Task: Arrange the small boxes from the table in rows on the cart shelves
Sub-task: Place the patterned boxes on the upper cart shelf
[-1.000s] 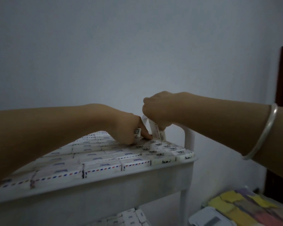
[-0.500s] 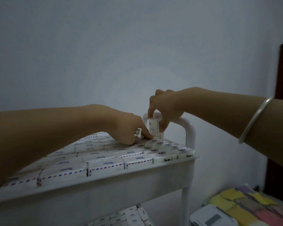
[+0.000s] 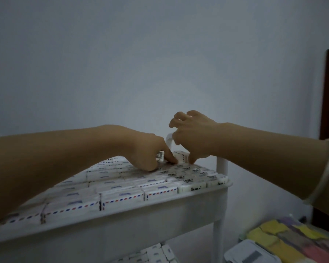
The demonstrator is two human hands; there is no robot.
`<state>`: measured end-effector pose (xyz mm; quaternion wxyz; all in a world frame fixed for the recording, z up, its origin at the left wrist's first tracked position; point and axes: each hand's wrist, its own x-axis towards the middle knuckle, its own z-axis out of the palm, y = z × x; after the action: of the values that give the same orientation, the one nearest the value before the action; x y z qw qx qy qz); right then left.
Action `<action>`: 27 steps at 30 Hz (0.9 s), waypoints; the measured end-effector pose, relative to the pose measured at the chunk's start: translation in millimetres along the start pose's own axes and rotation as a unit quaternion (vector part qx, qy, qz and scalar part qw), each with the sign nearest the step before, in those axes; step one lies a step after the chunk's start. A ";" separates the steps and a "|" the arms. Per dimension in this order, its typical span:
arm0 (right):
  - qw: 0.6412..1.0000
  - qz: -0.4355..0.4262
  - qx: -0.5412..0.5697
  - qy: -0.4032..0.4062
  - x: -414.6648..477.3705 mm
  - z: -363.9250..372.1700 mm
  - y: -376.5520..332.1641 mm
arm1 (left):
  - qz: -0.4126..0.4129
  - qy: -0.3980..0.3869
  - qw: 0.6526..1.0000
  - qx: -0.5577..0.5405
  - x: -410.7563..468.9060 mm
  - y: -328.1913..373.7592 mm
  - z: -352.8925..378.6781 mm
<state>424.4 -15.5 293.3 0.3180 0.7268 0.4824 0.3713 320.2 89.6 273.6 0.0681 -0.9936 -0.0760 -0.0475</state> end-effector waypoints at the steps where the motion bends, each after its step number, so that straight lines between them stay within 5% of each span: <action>1: 1.000 0.007 0.010 0.004 -4.7 -1.0 3.3 | 0.001 0.001 1.000 0.000 0.3 -0.6 0.0; 8: 0.994 -0.008 0.099 -0.055 -15.2 0.0 -3.3 | 0.015 0.039 0.998 -0.044 -6.8 -6.7 2.2; 11: 0.996 -0.010 0.071 -0.048 -16.0 -5.0 -2.9 | -0.035 0.121 0.990 -0.064 -9.4 -15.4 1.1; 14: 0.992 0.003 0.127 -0.001 -17.6 -8.2 3.0 | -0.086 0.167 0.948 -0.259 -12.6 -14.4 -6.9; 16: 0.970 0.016 0.232 0.071 -18.0 -8.6 6.2 | -0.097 0.168 0.907 -0.375 -12.1 -12.9 -12.0; 19: 0.914 -0.009 0.383 0.131 -20.7 -10.8 7.6 | -0.097 0.154 0.892 -0.414 -10.1 -12.0 -12.6; 27: 0.907 -0.004 0.411 0.090 -38.6 -12.2 19.3 | -0.057 0.073 0.880 -0.465 -10.9 -12.4 -8.9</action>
<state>413.1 -56.8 306.5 -0.0524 0.7544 0.6221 0.2029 306.7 98.9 282.8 -0.3994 -0.8987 -0.0966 -0.1534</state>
